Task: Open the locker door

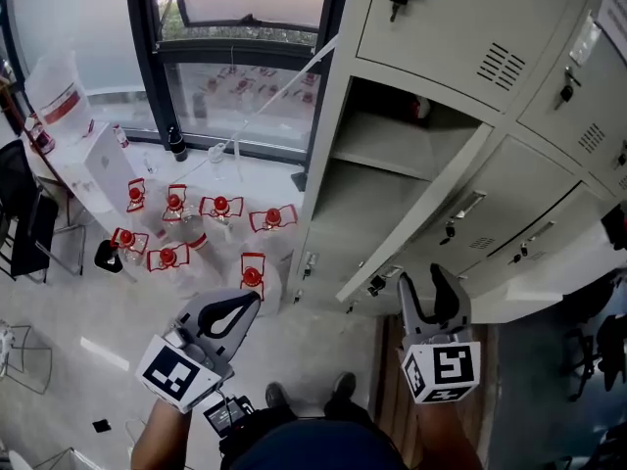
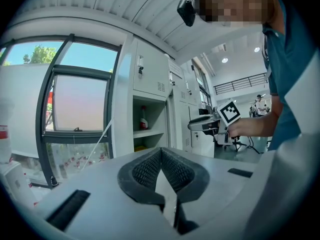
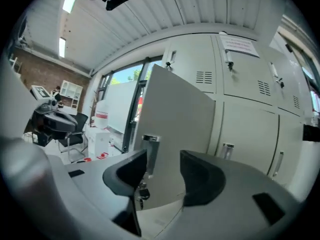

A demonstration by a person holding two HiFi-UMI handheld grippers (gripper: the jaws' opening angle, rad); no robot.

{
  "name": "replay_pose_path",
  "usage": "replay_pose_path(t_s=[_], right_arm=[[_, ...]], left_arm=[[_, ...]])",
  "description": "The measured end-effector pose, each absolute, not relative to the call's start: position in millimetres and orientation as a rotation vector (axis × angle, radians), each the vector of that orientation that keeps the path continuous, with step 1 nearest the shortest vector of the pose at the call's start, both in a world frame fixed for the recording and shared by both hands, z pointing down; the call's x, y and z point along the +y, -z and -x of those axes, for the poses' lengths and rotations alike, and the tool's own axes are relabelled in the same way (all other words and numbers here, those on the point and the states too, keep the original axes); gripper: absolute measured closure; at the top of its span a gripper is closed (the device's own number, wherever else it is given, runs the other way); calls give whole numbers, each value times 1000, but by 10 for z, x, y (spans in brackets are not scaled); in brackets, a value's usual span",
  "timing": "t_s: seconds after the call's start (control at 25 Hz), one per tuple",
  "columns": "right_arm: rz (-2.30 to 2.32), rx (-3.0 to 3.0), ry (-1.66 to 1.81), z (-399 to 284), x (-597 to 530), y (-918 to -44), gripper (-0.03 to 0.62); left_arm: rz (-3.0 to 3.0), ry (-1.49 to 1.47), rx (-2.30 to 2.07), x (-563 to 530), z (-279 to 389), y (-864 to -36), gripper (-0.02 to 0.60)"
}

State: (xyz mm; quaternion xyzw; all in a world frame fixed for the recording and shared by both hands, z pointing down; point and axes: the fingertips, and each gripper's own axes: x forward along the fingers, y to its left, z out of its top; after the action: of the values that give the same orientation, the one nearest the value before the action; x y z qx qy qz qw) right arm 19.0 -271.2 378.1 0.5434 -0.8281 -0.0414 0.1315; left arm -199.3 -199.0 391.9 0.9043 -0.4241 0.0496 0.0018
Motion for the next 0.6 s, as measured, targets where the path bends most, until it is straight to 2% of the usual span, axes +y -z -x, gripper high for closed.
replay_pose_path(t_s=[0.04,0.12,0.28,0.6], right_arm=[[-1536,-2425,128,-81,-2684,-3773,378],[-1475,-2445,131,147,-2688,-3811,361],[-1490,-2404,114,314,-2892,-3965,358],[-1544,-2396,65,74,-2803,-3985,355]], left_arm=[[-2840,-158,-1327,-1981,1984,-3918,565],[-2848,-165,-1316,-1962,1949,-3919,565],[-2869,-159,-1293,-1909,1828,-3871,565],[-2851,-163,-1318,-1848,1939,-3847,565]])
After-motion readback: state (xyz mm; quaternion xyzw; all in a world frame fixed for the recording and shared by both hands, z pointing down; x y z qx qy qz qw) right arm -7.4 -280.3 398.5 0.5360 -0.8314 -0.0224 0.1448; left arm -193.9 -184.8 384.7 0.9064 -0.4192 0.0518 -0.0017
